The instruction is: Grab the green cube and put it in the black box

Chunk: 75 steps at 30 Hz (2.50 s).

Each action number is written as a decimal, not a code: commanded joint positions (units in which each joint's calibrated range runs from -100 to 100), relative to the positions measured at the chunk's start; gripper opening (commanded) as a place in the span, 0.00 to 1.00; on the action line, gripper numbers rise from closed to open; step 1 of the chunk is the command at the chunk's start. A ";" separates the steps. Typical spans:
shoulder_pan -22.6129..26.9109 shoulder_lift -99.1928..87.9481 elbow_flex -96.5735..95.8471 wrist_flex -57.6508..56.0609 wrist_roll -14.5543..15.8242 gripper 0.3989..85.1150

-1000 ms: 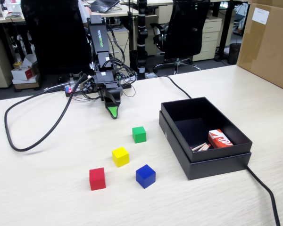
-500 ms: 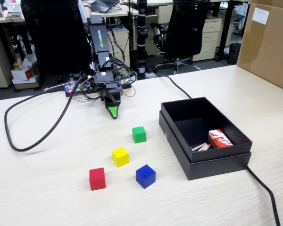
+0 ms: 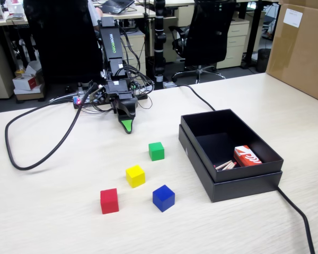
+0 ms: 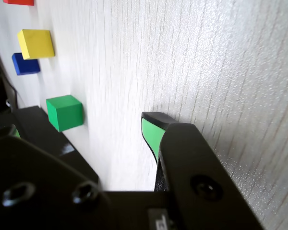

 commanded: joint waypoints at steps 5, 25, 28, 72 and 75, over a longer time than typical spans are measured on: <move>0.15 -0.75 -0.48 -2.22 0.44 0.57; 5.27 14.97 42.50 -33.06 11.48 0.56; 5.23 27.02 53.56 -35.65 11.87 0.56; 5.27 86.80 84.11 -47.58 12.75 0.16; 5.37 87.94 84.56 -49.22 13.14 0.12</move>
